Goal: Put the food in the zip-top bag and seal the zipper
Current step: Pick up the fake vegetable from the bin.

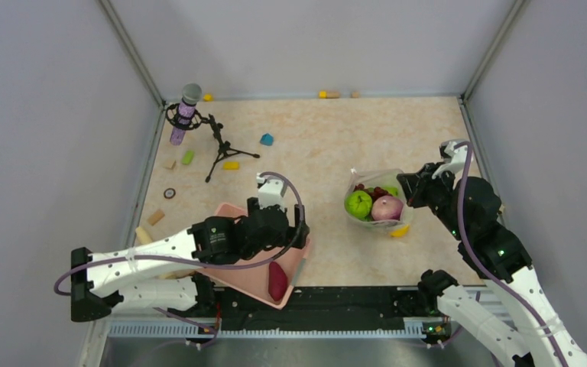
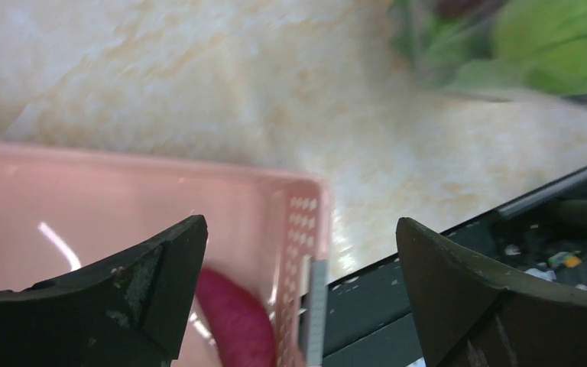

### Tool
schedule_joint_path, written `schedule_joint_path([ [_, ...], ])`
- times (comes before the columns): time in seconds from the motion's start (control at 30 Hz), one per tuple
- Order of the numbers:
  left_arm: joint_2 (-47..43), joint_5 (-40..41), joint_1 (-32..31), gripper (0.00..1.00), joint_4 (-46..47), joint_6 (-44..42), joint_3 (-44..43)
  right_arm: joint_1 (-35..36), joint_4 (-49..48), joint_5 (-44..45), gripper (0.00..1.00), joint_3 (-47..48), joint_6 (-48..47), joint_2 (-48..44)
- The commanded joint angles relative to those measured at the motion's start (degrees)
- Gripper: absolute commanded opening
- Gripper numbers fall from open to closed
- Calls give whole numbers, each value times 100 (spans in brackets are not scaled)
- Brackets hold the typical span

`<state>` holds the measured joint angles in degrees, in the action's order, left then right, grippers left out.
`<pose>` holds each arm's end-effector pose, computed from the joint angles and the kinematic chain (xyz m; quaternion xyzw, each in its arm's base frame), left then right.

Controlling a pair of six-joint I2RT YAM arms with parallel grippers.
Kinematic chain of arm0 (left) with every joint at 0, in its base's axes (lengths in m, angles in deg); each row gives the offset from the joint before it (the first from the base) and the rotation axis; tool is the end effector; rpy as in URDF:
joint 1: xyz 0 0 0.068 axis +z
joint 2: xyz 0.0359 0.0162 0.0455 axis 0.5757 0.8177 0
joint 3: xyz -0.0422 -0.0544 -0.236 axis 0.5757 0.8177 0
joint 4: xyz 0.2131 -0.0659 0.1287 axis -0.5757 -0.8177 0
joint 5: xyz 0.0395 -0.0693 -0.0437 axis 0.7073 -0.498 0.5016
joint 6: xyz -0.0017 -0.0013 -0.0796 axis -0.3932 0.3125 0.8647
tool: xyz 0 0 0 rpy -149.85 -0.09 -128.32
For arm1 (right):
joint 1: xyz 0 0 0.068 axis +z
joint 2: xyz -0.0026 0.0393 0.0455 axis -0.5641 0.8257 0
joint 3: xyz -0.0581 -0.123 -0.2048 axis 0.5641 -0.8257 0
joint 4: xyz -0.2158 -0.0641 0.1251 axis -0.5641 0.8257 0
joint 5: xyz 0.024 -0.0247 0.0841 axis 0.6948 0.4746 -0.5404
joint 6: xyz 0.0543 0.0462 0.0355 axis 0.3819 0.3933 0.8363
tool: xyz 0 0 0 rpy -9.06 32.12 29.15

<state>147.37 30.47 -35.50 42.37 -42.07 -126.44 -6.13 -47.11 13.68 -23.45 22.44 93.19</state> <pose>0.1122 -0.2199 0.2750 0.0864 0.8746 -0.2381 0.4134 0.1529 0.0720 0.3475 -0.0286 0.7774 0.1997 0.5958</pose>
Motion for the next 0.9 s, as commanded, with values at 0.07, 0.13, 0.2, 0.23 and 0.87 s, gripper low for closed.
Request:
schedule_joint_path([
  [0.07, -414, 441, -19, 99, -1522, 1385, 633, -61, -287, -41, 0, 37, -36, 15],
  [0.13, -482, 342, -19, 99, -1588, 1586, 944, -60, -285, -58, 0, 35, -43, 19],
  [0.2, -543, 275, -19, 99, -1780, 1909, 1127, -61, -283, -63, 0, 35, -46, 28],
  [0.23, -580, 261, -19, 98, -1857, 2050, 1212, -60, -282, -65, 0, 35, -50, 34],
  [0.87, -19, -1941, -19, 81, -299, 2155, 2233, -60, -236, 3, 0, 35, -50, 60],
])
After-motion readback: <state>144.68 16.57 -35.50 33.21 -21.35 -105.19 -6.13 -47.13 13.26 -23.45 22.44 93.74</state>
